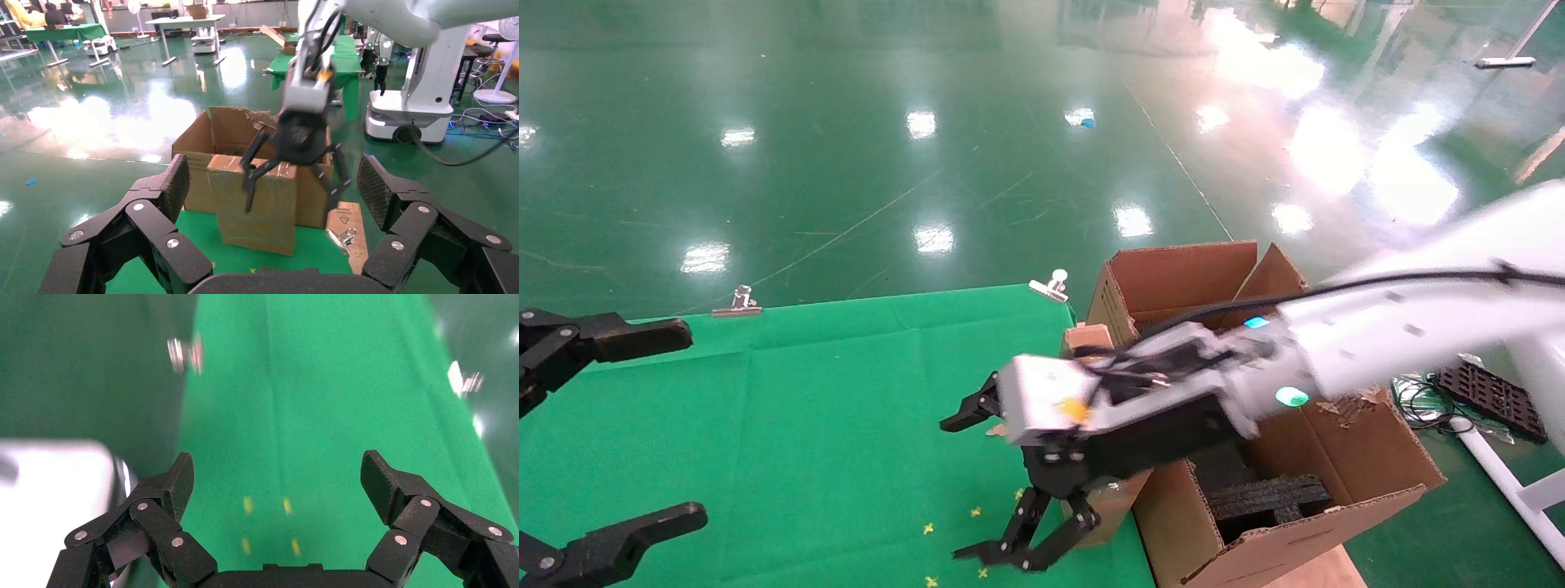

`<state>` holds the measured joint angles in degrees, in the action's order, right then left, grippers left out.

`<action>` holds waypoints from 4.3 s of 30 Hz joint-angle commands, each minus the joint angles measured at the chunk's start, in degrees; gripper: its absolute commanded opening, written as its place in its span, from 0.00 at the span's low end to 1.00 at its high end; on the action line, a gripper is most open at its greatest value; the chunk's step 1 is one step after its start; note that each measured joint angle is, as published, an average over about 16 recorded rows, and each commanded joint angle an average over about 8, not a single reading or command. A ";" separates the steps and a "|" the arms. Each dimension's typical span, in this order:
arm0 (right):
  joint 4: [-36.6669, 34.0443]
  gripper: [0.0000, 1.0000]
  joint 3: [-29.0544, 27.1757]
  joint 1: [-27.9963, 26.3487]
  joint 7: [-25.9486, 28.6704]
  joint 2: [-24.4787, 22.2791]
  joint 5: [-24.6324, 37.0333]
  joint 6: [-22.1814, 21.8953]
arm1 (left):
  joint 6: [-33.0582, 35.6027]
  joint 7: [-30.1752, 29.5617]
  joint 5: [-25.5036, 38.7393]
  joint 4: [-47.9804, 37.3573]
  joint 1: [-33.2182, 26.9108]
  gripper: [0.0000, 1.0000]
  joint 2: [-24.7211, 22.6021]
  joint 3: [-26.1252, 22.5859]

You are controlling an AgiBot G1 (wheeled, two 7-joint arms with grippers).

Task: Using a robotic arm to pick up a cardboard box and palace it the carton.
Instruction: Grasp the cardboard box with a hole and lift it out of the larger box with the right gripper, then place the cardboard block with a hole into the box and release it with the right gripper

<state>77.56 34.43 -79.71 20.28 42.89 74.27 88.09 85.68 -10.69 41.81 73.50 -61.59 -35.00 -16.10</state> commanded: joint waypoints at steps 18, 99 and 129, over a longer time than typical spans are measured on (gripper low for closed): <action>-0.01 1.00 34.64 -34.26 16.66 4.93 16.52 2.49 | -0.03 0.04 -0.06 0.00 -0.02 1.00 0.03 -0.08; -28.56 0.00 56.87 -37.17 53.24 13.56 5.10 -0.42 | -0.18 0.20 -0.28 0.00 -0.09 0.00 0.17 -0.41; -46.52 0.00 47.31 -53.38 29.84 -6.67 5.20 -5.39 | -0.22 0.26 -0.36 0.00 -0.11 0.52 0.21 -0.52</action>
<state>31.00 81.76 -132.40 50.41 36.70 79.25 82.29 85.45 -10.43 41.46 73.50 -61.71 -34.79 -16.62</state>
